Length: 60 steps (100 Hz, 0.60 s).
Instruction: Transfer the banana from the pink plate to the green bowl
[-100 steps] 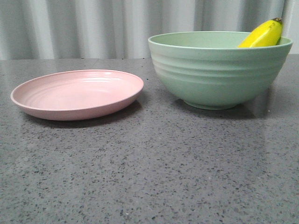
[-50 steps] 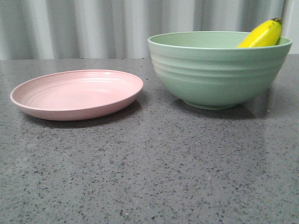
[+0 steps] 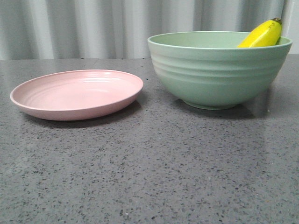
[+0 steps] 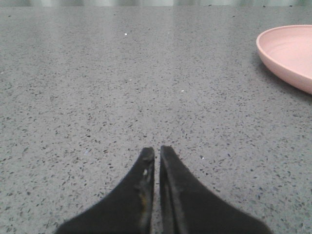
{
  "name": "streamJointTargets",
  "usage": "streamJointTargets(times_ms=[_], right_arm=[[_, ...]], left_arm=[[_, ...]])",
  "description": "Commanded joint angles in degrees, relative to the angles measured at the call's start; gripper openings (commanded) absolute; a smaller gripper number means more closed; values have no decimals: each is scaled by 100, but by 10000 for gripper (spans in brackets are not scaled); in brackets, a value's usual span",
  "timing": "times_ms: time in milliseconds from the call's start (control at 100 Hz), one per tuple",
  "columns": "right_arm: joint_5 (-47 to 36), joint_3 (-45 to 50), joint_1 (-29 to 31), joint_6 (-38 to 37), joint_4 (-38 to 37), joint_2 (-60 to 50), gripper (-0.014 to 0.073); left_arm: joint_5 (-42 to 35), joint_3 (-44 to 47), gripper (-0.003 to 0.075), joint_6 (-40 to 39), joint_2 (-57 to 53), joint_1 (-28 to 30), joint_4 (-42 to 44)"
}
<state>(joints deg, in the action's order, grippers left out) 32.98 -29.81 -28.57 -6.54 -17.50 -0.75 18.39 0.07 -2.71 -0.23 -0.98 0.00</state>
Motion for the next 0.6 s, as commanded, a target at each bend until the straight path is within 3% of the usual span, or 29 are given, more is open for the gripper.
streamJointTargets(times_ms=[0, 100, 170, 310, 430, 590], right_arm=[[-436, -128, 28, 8, -133, -44, -79], [-436, -128, 28, 20, -154, -44, -79], [-436, -128, 68, 88, -617, -44, -79], [-855, 271, 716, 88, -582, -44, -79], [-2050, 996, 1656, 88, -144, -44, -79], [-3820, 1989, 2769, 88, 1089, -44, -79]], left_arm=[[-210, 146, -19, -58, -184, 14, -33], [-210, 146, -19, -58, -184, 14, -33], [-210, 146, -19, -58, -184, 14, -33], [-210, 146, -19, -58, -184, 14, -33], [-210, 146, -19, -58, -184, 14, -33], [-210, 146, -19, -58, -184, 14, -33]])
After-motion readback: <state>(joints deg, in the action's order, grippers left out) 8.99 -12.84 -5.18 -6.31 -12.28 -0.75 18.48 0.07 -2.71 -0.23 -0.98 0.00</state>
